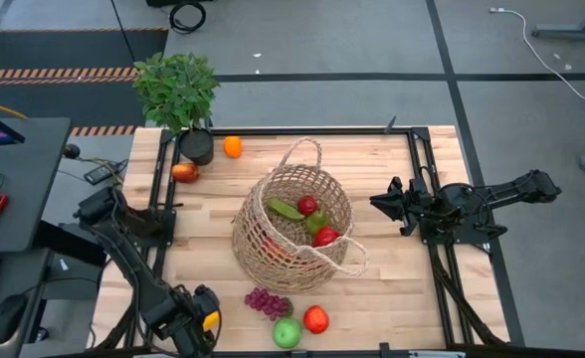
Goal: Build produce basket
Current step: Put the yellow bell pepper into the basket
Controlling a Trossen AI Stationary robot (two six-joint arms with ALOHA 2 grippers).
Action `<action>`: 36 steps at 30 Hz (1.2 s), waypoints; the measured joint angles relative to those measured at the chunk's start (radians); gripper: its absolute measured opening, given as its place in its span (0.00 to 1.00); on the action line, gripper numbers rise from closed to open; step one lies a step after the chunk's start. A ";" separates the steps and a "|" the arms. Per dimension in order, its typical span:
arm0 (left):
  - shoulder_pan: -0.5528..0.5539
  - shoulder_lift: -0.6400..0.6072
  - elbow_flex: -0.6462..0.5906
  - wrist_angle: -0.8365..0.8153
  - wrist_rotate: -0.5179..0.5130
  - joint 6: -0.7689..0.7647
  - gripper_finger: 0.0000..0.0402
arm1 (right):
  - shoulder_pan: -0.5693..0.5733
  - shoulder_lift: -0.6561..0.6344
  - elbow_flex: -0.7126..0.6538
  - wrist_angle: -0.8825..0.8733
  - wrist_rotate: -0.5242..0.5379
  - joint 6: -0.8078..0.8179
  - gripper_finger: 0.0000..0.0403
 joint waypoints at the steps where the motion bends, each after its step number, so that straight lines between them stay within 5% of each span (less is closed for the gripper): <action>1: 0.000 0.000 -0.015 0.019 0.000 0.000 0.98 | 0.000 0.000 0.000 0.000 0.000 0.000 0.16; 26: 0.026 0.000 -0.252 0.220 0.040 -0.048 0.97 | 0.000 0.000 0.000 0.000 0.000 0.000 0.16; 36: 0.026 -0.001 -0.252 0.222 0.039 -0.084 0.83 | 0.000 0.000 0.000 0.000 0.000 0.000 0.16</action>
